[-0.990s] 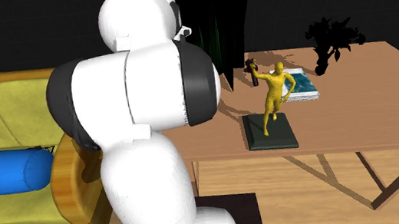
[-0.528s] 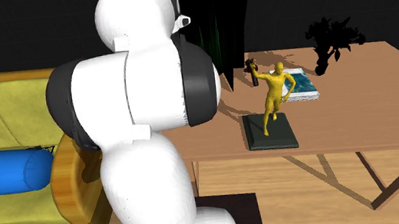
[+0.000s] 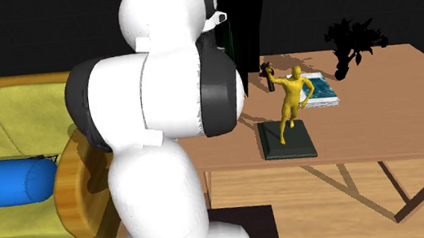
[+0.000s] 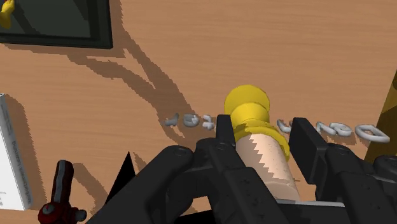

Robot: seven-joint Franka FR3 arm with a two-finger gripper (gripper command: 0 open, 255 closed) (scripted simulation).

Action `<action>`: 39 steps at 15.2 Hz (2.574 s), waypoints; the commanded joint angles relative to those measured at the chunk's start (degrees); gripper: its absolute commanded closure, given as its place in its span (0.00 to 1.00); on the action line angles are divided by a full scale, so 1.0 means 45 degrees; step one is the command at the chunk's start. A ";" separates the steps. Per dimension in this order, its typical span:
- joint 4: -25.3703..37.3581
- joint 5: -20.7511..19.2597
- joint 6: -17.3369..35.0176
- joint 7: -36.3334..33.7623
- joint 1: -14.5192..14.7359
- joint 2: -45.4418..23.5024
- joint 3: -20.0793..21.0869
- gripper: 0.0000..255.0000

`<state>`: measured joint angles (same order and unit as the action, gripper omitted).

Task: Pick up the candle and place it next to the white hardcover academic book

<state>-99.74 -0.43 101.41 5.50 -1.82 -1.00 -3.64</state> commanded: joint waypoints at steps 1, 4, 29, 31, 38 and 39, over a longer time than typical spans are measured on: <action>0.0222 0.0026 -0.0017 0.0582 -0.0286 -0.0202 -0.0275 1.00; 0.0700 0.0097 -0.0111 0.1474 -0.0749 -0.0583 -0.0694 1.00; 1.0962 0.2047 -0.3131 0.7377 -0.5627 -0.7990 -0.2476 1.00; 1.0218 0.2008 -0.2623 0.7403 -0.5521 -0.7760 -0.2496 1.00; 0.8247 0.1936 -0.1116 0.7466 -0.5276 -0.7310 -0.2523 1.00; 0.8019 0.1932 -0.0923 0.7474 -0.5252 -0.7276 -0.2523 1.00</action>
<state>-63.18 8.22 96.57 39.08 -25.46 -33.56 -15.01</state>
